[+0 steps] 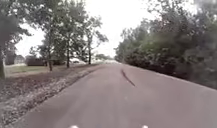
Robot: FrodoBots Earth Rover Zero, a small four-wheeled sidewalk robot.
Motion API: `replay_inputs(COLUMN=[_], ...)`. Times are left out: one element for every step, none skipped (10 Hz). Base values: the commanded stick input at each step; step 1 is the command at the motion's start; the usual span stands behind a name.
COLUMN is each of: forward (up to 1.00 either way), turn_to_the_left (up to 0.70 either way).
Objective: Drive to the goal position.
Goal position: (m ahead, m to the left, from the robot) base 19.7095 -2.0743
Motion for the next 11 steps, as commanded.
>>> replay_inputs(forward=[0.70, 0.70, 0.70, 0.70, 0.70, 0.70, 0.70, 0.70, 0.70, 0.70, 0.70], turn_to_the_left=[0.00, 0.00, 0.00, 0.00, 0.00, 0.00, 0.00, 0.00, 0.00, 0.09, 0.35])
